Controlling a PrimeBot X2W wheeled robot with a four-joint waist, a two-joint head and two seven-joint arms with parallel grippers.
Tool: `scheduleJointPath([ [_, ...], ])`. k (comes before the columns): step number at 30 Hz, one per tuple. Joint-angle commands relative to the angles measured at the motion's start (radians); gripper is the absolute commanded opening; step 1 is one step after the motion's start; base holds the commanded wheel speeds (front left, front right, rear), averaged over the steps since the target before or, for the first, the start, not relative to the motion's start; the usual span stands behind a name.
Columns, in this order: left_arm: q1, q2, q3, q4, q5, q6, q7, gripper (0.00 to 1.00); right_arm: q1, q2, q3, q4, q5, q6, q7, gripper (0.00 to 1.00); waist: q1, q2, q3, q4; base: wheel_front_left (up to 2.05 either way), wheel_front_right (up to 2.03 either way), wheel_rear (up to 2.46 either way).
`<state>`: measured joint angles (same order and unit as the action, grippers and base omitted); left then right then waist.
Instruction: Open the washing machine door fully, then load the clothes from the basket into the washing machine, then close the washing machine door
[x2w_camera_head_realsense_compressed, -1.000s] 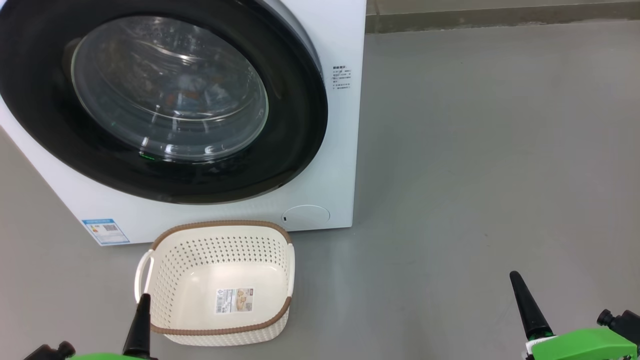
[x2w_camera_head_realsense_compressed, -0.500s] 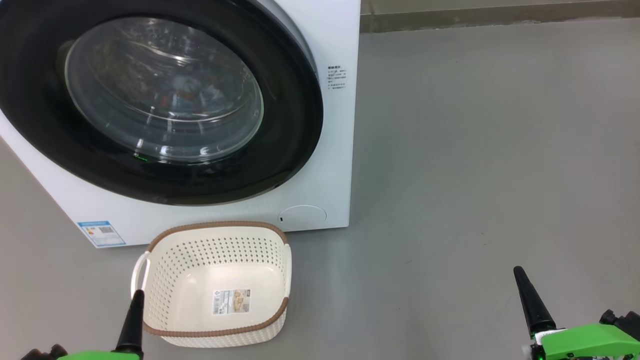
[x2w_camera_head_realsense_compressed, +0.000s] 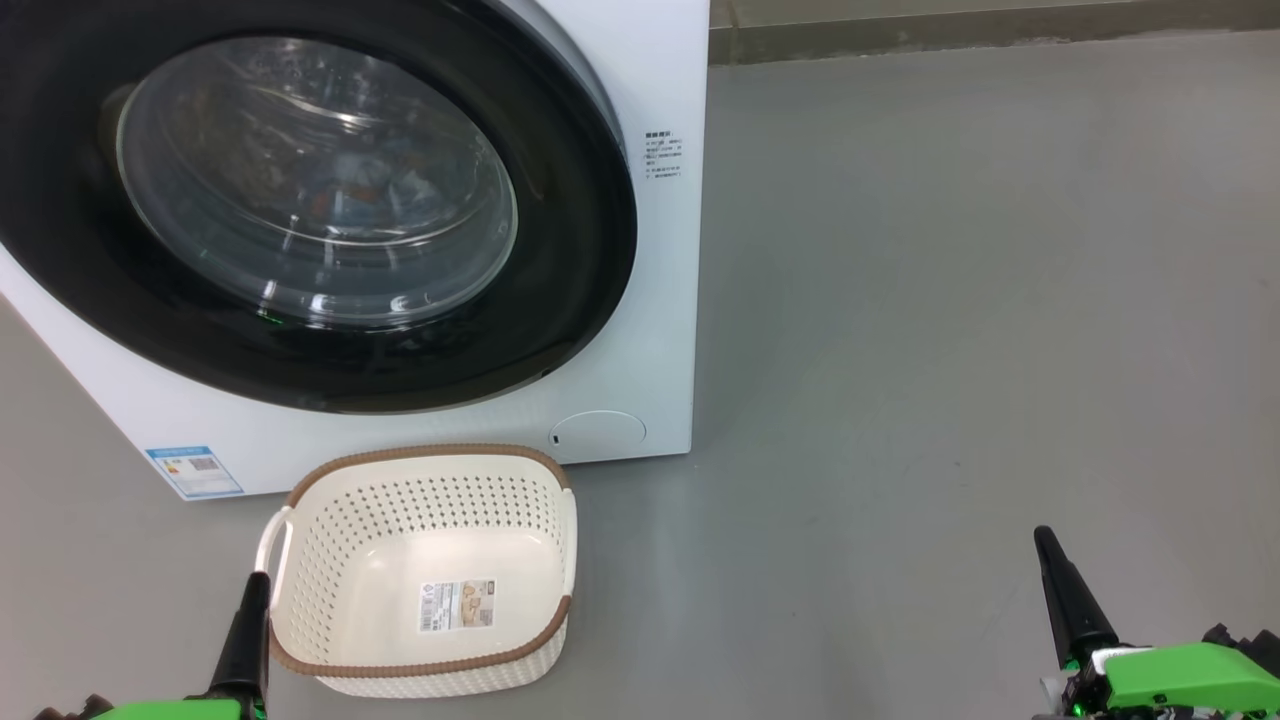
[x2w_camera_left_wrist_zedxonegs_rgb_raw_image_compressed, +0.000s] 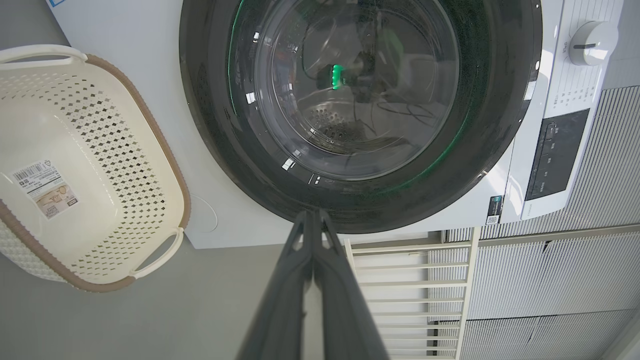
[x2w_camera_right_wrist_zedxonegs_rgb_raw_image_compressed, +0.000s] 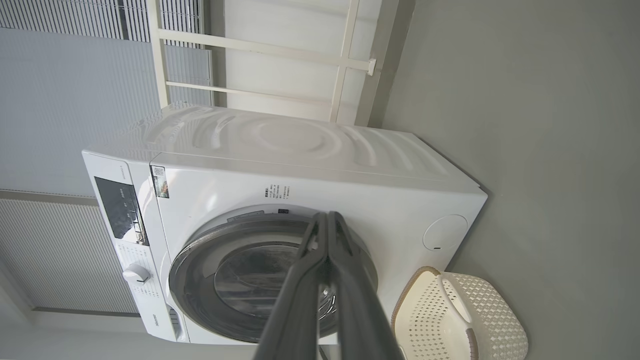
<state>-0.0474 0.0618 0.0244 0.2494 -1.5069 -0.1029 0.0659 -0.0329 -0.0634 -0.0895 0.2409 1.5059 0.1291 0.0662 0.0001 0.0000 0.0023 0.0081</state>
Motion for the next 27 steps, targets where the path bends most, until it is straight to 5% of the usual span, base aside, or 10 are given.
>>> scheduleJointPath([
  [1, -0.047, 0.011, 0.038, -0.017, -0.028, -0.016, 0.008, 0.00, -0.054, -0.010, 0.015, -0.019, 0.029, 0.002, 0.008, 0.00, -0.0001, 0.0000, 0.000, -0.001, 0.00, 0.00, 0.00],
  [10, -0.059, 0.006, 0.066, -0.005, -0.121, -0.028, 0.028, 0.00, -0.072, -0.010, 0.008, 0.002, 0.130, 0.002, 0.021, 0.00, -0.0001, 0.0000, 0.001, -0.008, 0.00, 0.00, 0.00],
  [27, -0.059, 0.002, 0.070, -0.005, -0.117, -0.028, 0.032, 0.00, -0.073, -0.006, 0.002, 0.002, 0.125, 0.002, 0.026, 0.00, -0.0001, 0.0000, 0.001, -0.008, 0.00, 0.00, 0.00],
])
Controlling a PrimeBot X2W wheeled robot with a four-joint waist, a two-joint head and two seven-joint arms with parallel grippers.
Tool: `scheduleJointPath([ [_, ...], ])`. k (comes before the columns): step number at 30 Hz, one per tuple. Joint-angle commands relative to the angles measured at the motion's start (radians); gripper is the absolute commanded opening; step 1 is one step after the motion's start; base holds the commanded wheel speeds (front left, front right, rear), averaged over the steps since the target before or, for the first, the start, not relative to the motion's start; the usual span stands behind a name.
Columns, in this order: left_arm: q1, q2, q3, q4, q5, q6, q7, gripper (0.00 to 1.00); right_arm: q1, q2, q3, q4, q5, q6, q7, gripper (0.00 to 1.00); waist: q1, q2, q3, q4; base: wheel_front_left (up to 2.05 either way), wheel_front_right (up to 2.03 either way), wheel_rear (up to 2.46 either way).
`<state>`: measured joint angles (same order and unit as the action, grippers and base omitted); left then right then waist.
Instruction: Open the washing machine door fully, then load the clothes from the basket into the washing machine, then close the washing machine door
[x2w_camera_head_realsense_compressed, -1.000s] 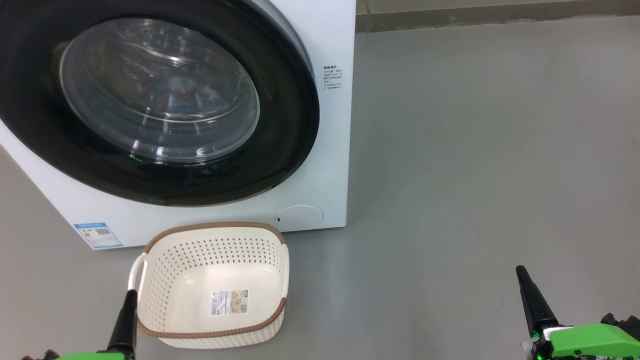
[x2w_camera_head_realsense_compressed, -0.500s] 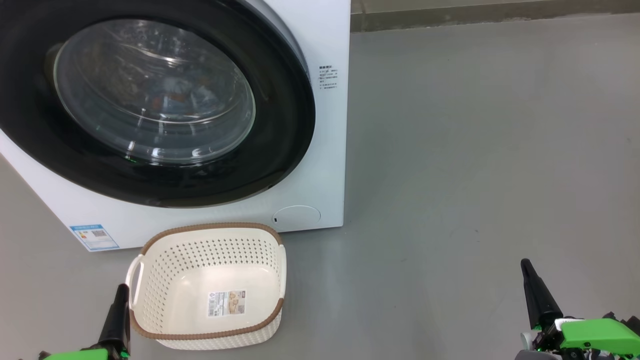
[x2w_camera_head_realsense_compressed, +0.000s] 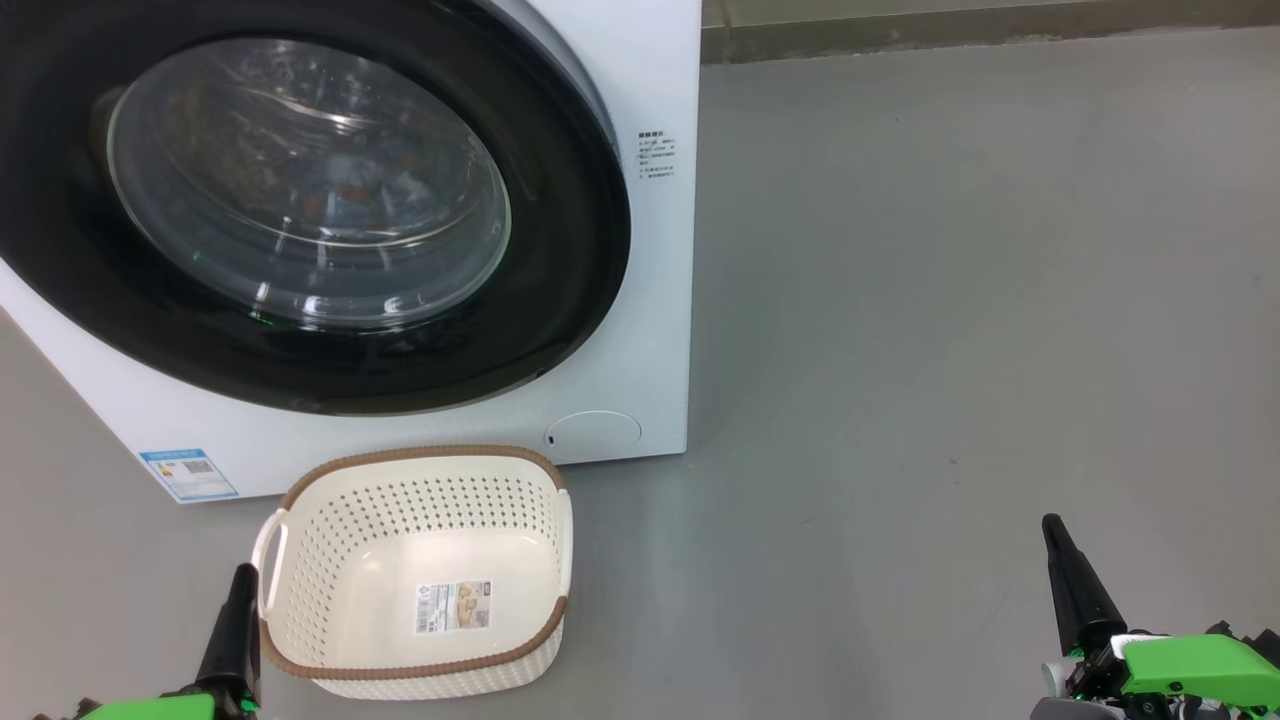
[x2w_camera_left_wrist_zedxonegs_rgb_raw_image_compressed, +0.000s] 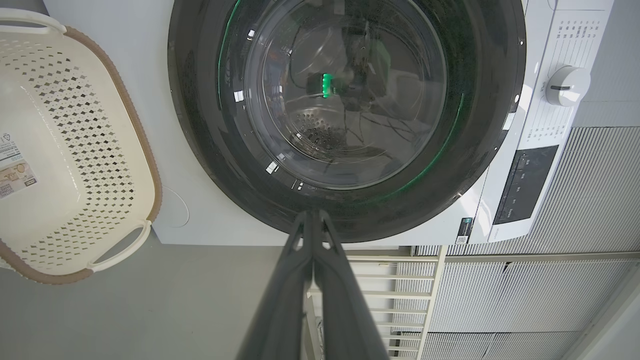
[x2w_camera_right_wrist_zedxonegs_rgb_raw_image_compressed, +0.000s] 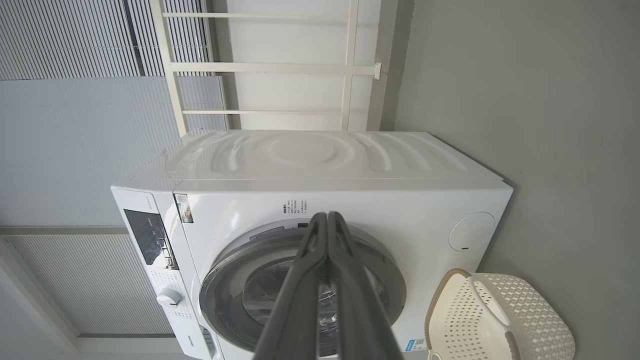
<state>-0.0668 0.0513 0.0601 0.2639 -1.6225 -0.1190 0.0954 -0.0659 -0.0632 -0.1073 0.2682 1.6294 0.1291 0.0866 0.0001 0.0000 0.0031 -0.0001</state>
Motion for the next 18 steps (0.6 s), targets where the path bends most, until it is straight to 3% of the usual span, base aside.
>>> scheduleJointPath([
  [1, -0.040, 0.013, 0.035, -0.019, -0.002, -0.012, 0.003, 0.00, -0.040, -0.006, 0.020, -0.025, 0.001, 0.002, 0.006, 0.00, -0.0001, 0.0000, 0.000, 0.000, 0.00, 0.00, 0.00],
  [18, -0.040, 0.010, 0.039, -0.019, 0.002, -0.012, 0.006, 0.00, -0.040, -0.002, 0.014, -0.025, -0.003, 0.002, 0.010, 0.00, -0.0001, 0.0000, 0.000, 0.000, 0.00, 0.00, 0.00],
])
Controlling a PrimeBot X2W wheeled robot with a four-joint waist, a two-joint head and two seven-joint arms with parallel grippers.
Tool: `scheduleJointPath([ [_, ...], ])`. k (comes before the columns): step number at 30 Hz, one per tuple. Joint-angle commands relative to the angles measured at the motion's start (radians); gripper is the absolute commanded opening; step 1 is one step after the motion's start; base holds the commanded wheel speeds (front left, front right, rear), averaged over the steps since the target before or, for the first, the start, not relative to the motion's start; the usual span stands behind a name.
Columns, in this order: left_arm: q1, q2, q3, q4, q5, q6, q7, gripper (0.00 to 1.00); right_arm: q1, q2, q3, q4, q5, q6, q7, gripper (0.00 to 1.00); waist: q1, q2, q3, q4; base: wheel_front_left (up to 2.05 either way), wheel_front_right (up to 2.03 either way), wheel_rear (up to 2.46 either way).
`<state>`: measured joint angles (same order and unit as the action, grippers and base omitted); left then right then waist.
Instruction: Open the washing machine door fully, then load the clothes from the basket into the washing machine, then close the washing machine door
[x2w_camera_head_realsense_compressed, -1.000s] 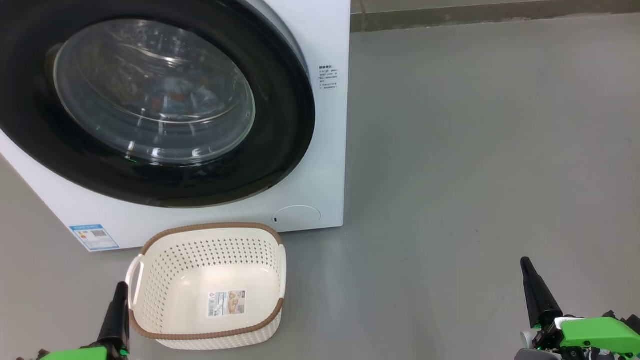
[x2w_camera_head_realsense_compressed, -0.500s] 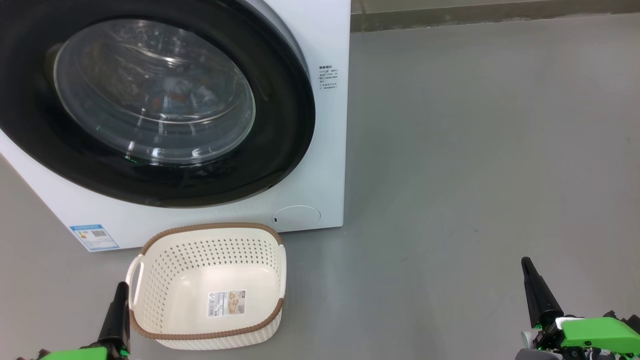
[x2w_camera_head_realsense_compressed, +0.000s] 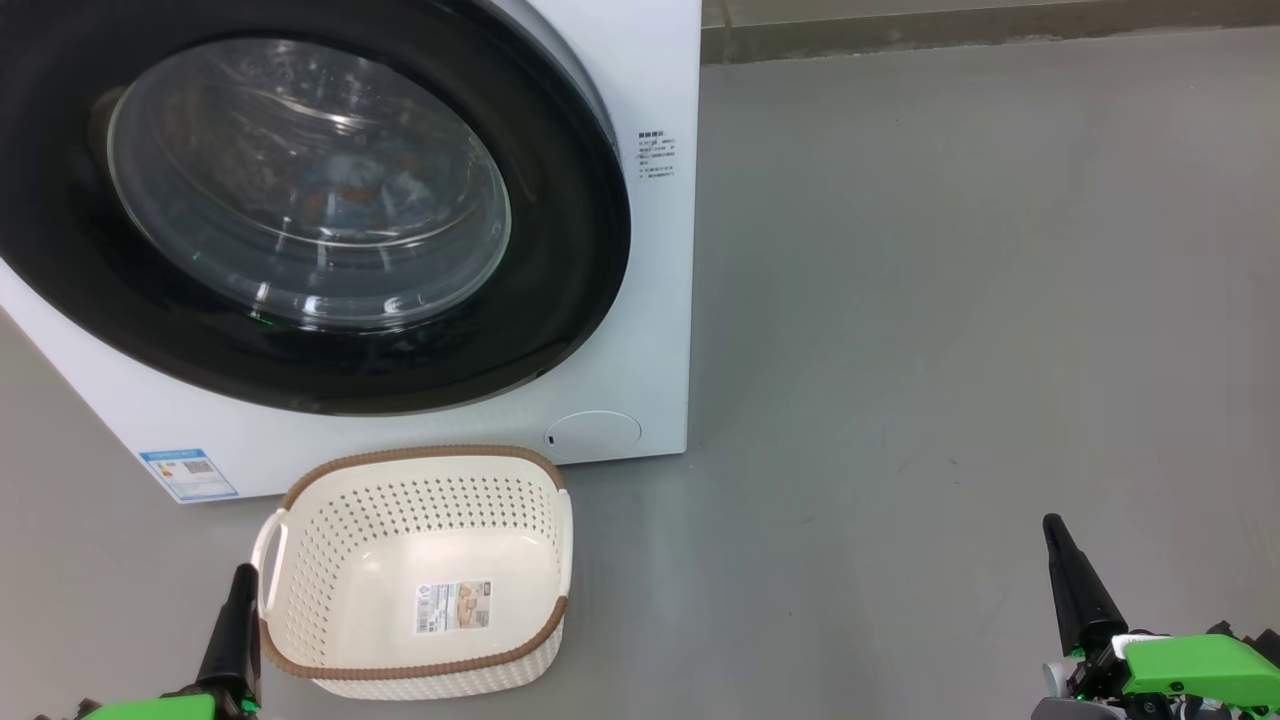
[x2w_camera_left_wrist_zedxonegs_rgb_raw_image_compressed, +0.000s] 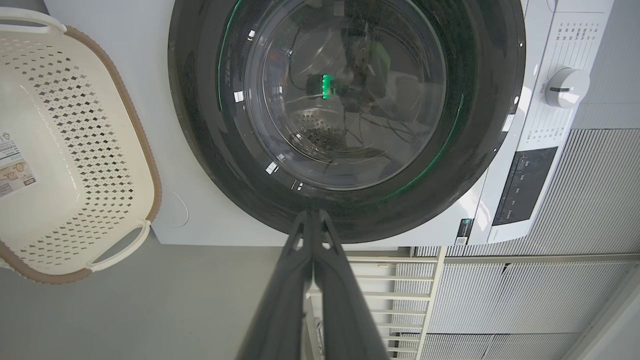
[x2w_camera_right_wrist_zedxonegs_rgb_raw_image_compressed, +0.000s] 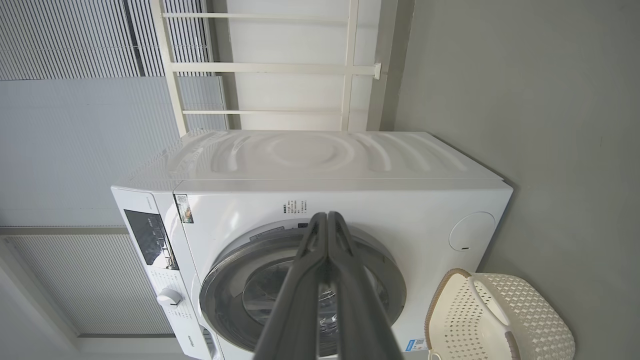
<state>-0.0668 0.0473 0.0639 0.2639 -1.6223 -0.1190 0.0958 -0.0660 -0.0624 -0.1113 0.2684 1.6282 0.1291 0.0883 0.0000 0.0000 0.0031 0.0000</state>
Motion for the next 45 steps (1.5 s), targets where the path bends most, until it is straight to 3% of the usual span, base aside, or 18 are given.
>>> scheduleJointPath([
  [1, -0.040, 0.014, 0.035, -0.019, 0.002, -0.012, 0.006, 0.00, -0.040, -0.003, 0.018, -0.025, -0.002, 0.002, 0.008, 0.00, 0.0000, 0.0000, 0.000, 0.000, 0.00, 0.00, 0.00],
  [45, -0.041, 0.009, 0.042, -0.019, 0.008, -0.012, 0.012, 0.00, -0.041, 0.004, 0.008, -0.024, -0.011, 0.002, 0.016, 0.00, 0.0000, 0.0000, 0.000, 0.000, 0.00, 0.00, 0.00],
])
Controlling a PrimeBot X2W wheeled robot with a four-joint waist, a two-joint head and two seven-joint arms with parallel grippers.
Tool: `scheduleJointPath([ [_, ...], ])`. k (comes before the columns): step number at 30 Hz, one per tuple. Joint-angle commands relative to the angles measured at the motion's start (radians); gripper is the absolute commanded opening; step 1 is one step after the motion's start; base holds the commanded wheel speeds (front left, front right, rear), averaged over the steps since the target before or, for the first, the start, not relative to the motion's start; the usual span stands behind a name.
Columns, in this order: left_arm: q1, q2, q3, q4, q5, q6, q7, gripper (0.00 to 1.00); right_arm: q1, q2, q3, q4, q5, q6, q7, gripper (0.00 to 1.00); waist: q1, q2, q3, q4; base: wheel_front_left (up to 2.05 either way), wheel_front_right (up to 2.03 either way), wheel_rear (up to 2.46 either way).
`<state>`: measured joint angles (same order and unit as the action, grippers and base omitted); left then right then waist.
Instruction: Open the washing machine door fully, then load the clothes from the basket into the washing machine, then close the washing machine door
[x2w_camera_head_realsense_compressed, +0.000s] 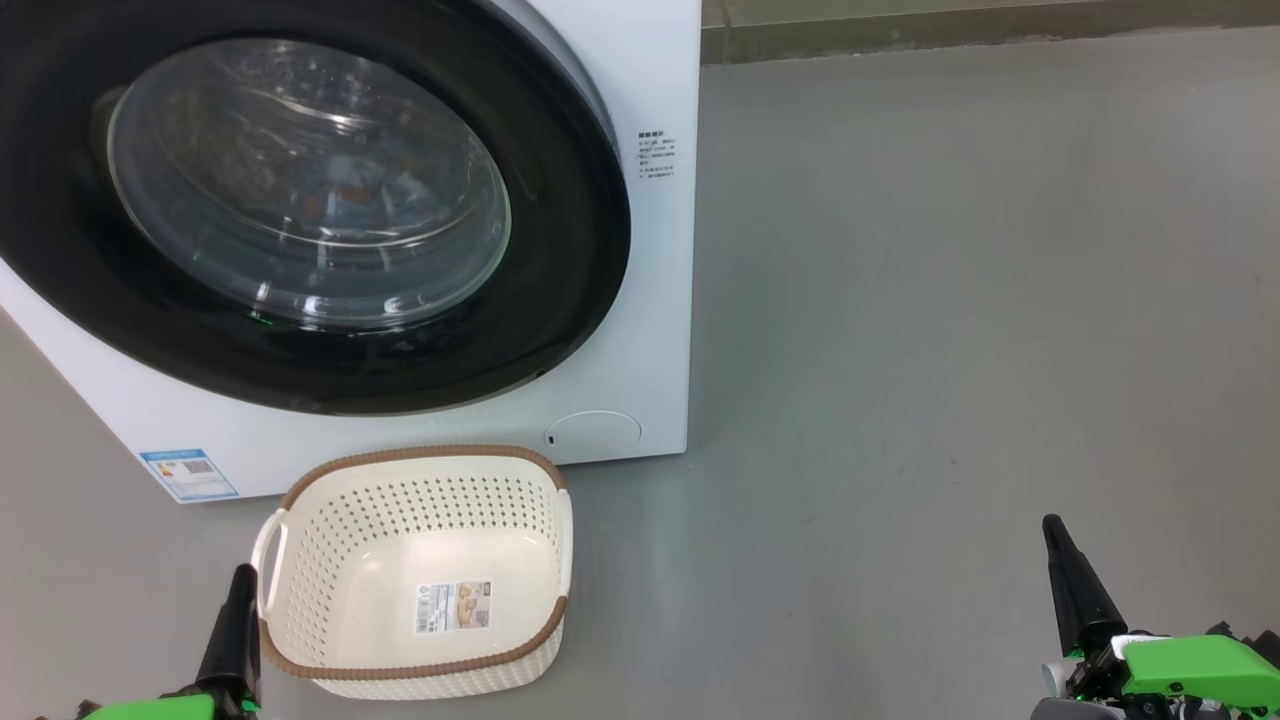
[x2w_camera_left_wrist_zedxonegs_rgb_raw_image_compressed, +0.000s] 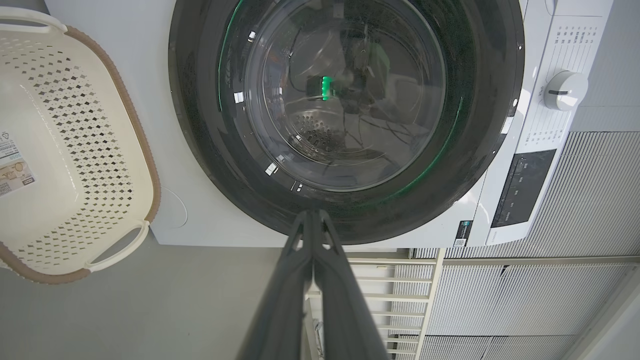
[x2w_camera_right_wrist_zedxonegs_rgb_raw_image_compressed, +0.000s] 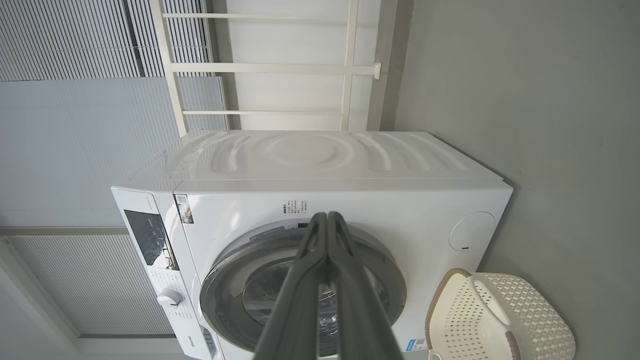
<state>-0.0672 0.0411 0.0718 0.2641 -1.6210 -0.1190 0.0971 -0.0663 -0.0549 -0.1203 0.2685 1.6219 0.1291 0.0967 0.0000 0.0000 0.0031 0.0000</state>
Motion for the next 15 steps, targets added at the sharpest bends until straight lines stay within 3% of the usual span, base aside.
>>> scheduleJointPath([
  [1, -0.040, 0.015, 0.035, -0.019, 0.006, -0.012, 0.010, 0.00, -0.041, -0.003, 0.017, -0.024, -0.004, 0.002, 0.008, 0.00, 0.0000, 0.0000, 0.000, 0.000, 0.00, 0.00, 0.00],
  [15, -0.040, 0.014, 0.036, -0.019, 0.008, -0.012, 0.012, 0.00, -0.041, -0.002, 0.015, -0.024, -0.006, 0.002, 0.010, 0.00, 0.0000, 0.0000, 0.000, 0.000, 0.00, 0.00, 0.00],
])
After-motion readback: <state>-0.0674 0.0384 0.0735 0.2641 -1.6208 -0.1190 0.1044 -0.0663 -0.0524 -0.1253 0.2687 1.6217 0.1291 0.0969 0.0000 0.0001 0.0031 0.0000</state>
